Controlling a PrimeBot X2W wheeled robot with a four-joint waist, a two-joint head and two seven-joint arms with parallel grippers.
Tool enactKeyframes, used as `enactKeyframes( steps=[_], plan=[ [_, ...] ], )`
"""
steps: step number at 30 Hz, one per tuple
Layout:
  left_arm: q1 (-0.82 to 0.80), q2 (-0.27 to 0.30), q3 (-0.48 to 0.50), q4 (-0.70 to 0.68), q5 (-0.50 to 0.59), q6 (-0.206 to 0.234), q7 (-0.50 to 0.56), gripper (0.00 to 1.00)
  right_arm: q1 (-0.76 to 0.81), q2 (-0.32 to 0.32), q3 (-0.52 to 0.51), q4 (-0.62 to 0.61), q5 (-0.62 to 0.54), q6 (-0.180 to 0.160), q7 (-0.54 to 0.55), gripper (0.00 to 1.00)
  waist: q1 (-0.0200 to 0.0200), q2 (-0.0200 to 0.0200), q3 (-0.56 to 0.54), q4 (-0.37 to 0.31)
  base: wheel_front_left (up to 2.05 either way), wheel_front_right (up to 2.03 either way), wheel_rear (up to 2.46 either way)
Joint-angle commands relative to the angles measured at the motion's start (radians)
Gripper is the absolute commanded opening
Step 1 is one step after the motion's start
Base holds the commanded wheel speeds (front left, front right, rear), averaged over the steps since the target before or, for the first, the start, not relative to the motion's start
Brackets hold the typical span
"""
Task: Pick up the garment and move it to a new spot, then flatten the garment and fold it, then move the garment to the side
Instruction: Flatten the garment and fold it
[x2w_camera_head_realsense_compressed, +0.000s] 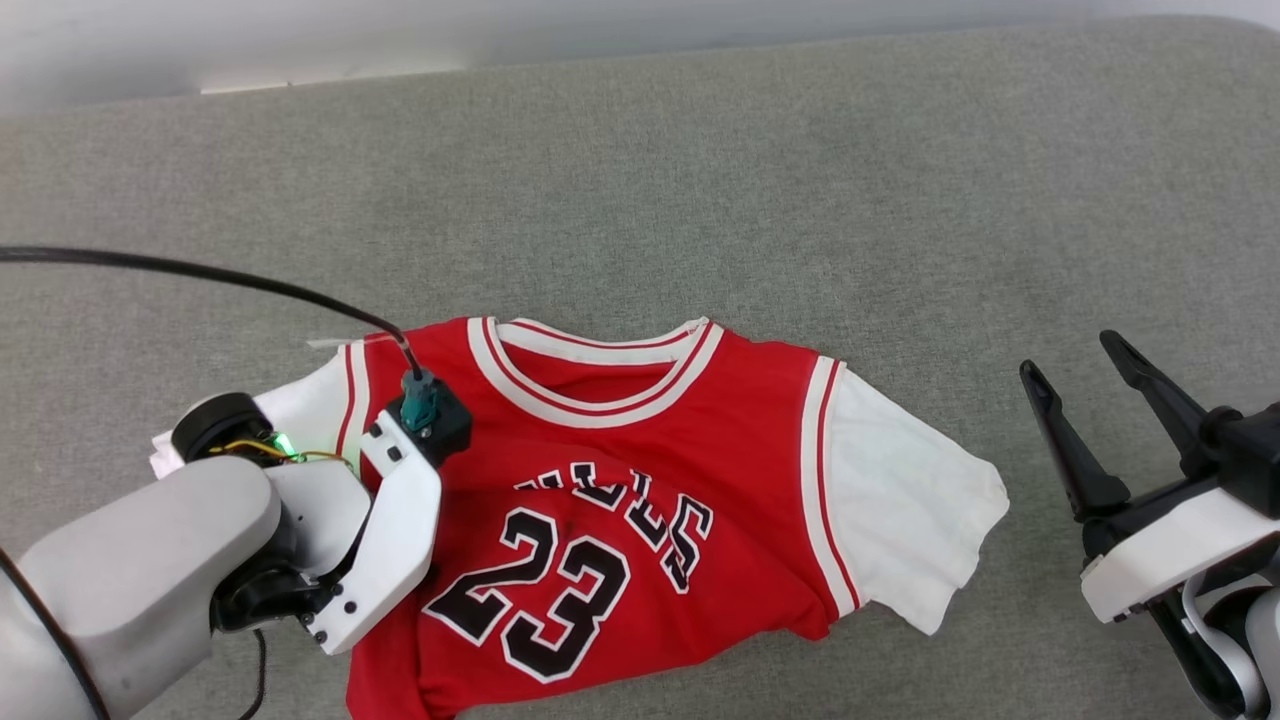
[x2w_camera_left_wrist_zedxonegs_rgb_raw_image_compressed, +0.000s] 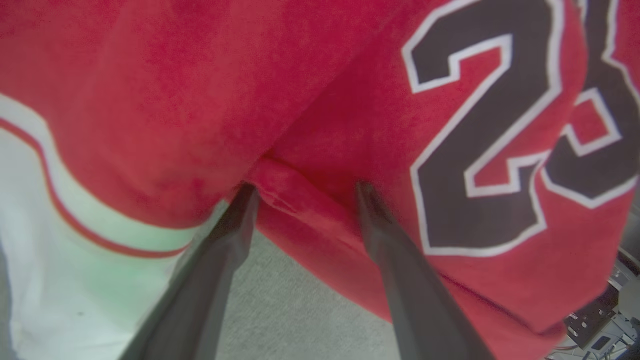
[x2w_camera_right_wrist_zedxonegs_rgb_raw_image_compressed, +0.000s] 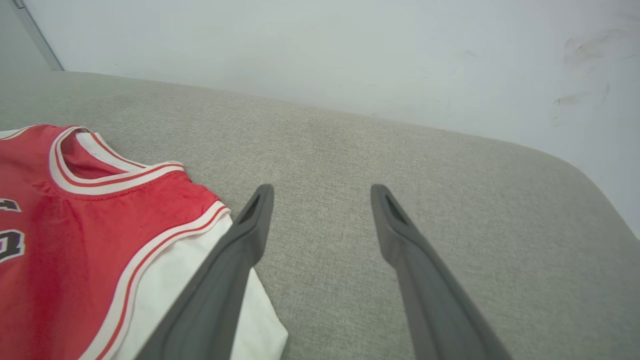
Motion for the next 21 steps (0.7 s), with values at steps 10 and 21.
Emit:
enactKeyframes(
  steps=[10, 21],
  plan=[
    [0.113, -0.094, -0.019, 0.088, 0.102, -0.004, -0.043, 0.00, -0.045, 0.016, 0.020, 0.039, -0.002, -0.001, -0.020, 1.00, 0.0000, 0.0000, 0.014, -0.005, 0.00, 0.00, 0.00],
    [0.120, -0.074, 0.019, -0.068, 0.106, 0.001, -0.247, 0.00, 0.014, 0.001, -0.009, 0.056, 0.012, -0.001, -0.022, 1.00, 0.0000, 0.0000, -0.095, 0.028, 0.00, 0.00, 0.00]
  ],
)
